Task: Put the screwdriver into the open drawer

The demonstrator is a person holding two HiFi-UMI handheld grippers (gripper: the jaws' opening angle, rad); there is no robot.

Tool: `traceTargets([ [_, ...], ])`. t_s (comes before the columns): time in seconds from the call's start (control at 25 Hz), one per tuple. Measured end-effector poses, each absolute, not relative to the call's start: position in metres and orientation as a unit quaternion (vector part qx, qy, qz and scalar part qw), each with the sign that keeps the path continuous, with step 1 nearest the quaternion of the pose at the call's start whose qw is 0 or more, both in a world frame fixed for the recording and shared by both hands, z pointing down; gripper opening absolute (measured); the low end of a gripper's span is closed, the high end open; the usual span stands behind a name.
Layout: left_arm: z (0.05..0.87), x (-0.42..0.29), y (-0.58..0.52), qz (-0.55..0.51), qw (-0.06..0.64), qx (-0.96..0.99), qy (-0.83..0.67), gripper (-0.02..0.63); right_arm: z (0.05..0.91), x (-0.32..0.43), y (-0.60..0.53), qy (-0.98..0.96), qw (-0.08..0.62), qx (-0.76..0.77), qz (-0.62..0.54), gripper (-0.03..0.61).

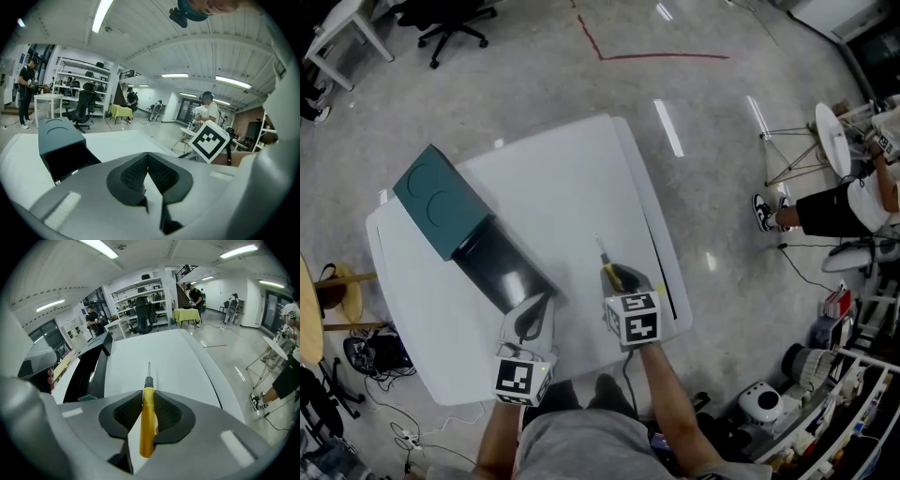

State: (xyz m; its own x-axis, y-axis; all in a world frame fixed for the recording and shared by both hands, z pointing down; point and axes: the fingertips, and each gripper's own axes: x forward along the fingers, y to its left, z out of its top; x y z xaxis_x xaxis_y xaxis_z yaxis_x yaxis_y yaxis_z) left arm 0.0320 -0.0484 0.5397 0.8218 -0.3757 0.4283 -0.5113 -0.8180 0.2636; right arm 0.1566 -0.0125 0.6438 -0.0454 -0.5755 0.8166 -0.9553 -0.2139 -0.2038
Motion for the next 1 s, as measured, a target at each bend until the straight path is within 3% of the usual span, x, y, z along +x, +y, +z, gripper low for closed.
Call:
traceTargets([
  [1.0,0.439,-0.006,-0.039,0.117,0.111,0.938,-0.305,0.011,0.487,0.124,0.001,-0.658,0.167,0.664,0.312,0.080],
])
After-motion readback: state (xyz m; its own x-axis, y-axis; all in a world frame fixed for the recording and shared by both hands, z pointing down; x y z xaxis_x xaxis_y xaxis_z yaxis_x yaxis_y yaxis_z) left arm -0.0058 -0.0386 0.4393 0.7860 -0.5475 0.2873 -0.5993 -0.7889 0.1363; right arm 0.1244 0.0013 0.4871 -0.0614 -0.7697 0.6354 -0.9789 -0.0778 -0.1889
